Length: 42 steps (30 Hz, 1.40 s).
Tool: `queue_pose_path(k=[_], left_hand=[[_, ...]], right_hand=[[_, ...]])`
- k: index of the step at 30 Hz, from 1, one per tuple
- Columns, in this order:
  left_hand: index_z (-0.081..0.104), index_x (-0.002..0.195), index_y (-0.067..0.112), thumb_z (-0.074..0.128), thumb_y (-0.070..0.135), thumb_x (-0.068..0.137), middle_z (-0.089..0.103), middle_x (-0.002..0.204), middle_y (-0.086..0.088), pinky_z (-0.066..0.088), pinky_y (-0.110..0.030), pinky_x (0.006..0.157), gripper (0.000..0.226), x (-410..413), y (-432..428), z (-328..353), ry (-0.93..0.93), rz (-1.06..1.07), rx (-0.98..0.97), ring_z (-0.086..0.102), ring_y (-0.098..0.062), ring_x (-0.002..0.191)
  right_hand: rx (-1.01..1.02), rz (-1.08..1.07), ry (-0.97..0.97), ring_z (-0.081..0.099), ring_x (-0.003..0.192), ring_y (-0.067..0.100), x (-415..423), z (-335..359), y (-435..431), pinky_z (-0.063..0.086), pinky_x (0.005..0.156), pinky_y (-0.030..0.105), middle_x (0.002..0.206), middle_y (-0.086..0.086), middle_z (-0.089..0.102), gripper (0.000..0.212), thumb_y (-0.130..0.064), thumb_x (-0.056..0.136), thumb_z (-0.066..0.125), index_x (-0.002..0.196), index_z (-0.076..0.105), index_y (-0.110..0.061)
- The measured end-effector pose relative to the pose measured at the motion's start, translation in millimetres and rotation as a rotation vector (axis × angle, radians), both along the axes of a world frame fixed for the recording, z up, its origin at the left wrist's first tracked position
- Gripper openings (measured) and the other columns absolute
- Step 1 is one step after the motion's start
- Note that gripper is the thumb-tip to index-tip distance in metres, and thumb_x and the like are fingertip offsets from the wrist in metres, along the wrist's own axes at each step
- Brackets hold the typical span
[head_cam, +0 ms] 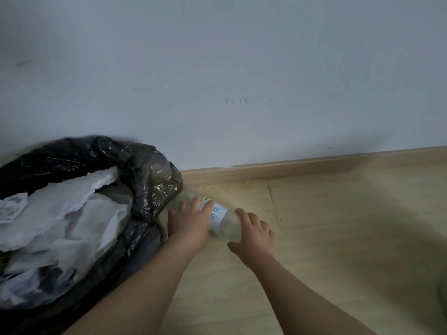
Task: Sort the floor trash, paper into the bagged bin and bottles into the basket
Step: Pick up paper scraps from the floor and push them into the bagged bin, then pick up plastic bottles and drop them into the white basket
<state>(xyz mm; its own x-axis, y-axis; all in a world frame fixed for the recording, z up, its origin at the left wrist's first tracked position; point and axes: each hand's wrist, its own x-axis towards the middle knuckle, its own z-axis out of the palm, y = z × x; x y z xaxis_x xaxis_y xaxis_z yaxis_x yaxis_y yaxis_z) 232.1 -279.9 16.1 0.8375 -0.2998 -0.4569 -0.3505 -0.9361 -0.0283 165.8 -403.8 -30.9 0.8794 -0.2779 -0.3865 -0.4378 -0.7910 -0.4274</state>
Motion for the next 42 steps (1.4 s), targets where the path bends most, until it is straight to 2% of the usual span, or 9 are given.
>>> queue_pose_path(k=[4, 8, 11, 14, 18, 22, 29, 40, 42], left_hand=[[0.012, 0.145, 0.036, 0.044, 0.006, 0.089, 0.006, 0.157, 0.001, 0.011, -0.051, 0.113, 0.071, 0, -8, -21, -0.048, -0.029, -0.029, 0.005, -0.031, 0.144], [0.033, 0.133, 0.034, 0.058, 0.015, 0.080, 0.039, 0.130, 0.001, 0.029, -0.042, 0.100, 0.061, -9, -12, -38, -0.159, -0.086, -0.078, 0.040, -0.025, 0.121], [0.039, 0.125, 0.032, 0.067, 0.030, 0.071, 0.043, 0.118, 0.001, 0.037, -0.033, 0.083, 0.060, -22, -20, -34, -0.007, -0.054, -0.129, 0.047, -0.024, 0.108], [0.038, 0.127, 0.028, 0.075, 0.037, 0.064, 0.044, 0.122, -0.003, 0.042, -0.031, 0.078, 0.074, -37, -30, -6, 0.255, 0.252, -0.244, 0.049, -0.025, 0.109], [0.049, 0.119, 0.015, 0.079, 0.034, 0.065, 0.059, 0.105, -0.003, 0.049, -0.029, 0.072, 0.065, -52, -54, 59, 0.554, 0.806, -0.682, 0.059, -0.019, 0.087], [0.053, 0.112, 0.011, 0.073, 0.041, 0.074, 0.054, 0.081, -0.001, 0.040, -0.026, 0.061, 0.052, -75, -92, 154, 0.683, 1.056, -0.766, 0.050, -0.014, 0.068], [0.058, 0.107, 0.013, 0.066, 0.056, 0.075, 0.062, 0.097, -0.005, 0.047, -0.030, 0.082, 0.054, -131, -167, 288, 0.819, 1.043, -0.695, 0.058, -0.018, 0.087], [0.051, 0.097, 0.028, 0.047, 0.049, 0.091, 0.055, 0.103, 0.003, 0.043, -0.029, 0.074, 0.022, -235, -320, 363, 0.938, 0.652, -0.625, 0.052, -0.014, 0.088], [0.052, 0.099, 0.026, 0.047, 0.046, 0.092, 0.056, 0.098, 0.003, 0.043, -0.028, 0.072, 0.022, -247, -339, 363, 0.955, 0.619, -0.599, 0.053, -0.013, 0.086]], right_hand=[[0.169, -0.133, 0.027, 0.043, 0.115, 0.020, -4, -3, -25, 0.035, 0.093, 0.029, 0.132, -0.006, 0.040, 0.077, -0.016, 0.064, 0.065, 0.132, 0.036, -0.036], [0.286, -0.224, -0.007, 0.043, 0.117, 0.023, -12, -5, -42, 0.039, 0.097, 0.026, 0.134, -0.001, 0.039, 0.077, 0.000, 0.066, 0.061, 0.133, 0.041, -0.031], [0.400, -0.481, -0.042, 0.043, 0.121, 0.025, -26, 5, -45, 0.043, 0.099, 0.036, 0.140, 0.003, 0.035, 0.077, 0.006, 0.073, 0.052, 0.139, 0.033, -0.029], [0.536, -0.739, -0.068, 0.045, 0.107, 0.017, -42, 37, -36, 0.038, 0.084, 0.027, 0.144, 0.006, 0.032, 0.070, -0.004, 0.083, 0.053, 0.144, 0.025, -0.024], [0.709, -0.870, 0.001, 0.050, 0.106, 0.018, -63, 101, -19, 0.040, 0.091, 0.029, 0.125, 0.007, 0.048, 0.054, -0.022, 0.092, 0.052, 0.141, 0.030, -0.019], [0.937, -1.011, 0.013, 0.053, 0.076, 0.011, -88, 192, -24, 0.043, 0.063, 0.023, 0.096, 0.001, 0.052, 0.045, -0.028, 0.096, 0.047, 0.137, 0.035, -0.015], [1.024, -1.163, -0.083, 0.061, 0.071, 0.016, -159, 335, -86, 0.051, 0.056, 0.025, 0.096, -0.002, 0.057, 0.049, -0.026, 0.090, 0.060, 0.133, 0.037, -0.021], [0.736, -1.766, -0.399, 0.057, 0.062, 0.017, -277, 407, -230, 0.052, 0.070, 0.034, 0.079, 0.006, 0.063, 0.029, -0.019, 0.092, 0.055, 0.116, 0.058, -0.003], [0.640, -1.878, -0.407, 0.059, 0.066, 0.023, -293, 406, -248, 0.053, 0.075, 0.039, 0.089, 0.012, 0.064, 0.027, -0.018, 0.090, 0.055, 0.112, 0.058, -0.003]])
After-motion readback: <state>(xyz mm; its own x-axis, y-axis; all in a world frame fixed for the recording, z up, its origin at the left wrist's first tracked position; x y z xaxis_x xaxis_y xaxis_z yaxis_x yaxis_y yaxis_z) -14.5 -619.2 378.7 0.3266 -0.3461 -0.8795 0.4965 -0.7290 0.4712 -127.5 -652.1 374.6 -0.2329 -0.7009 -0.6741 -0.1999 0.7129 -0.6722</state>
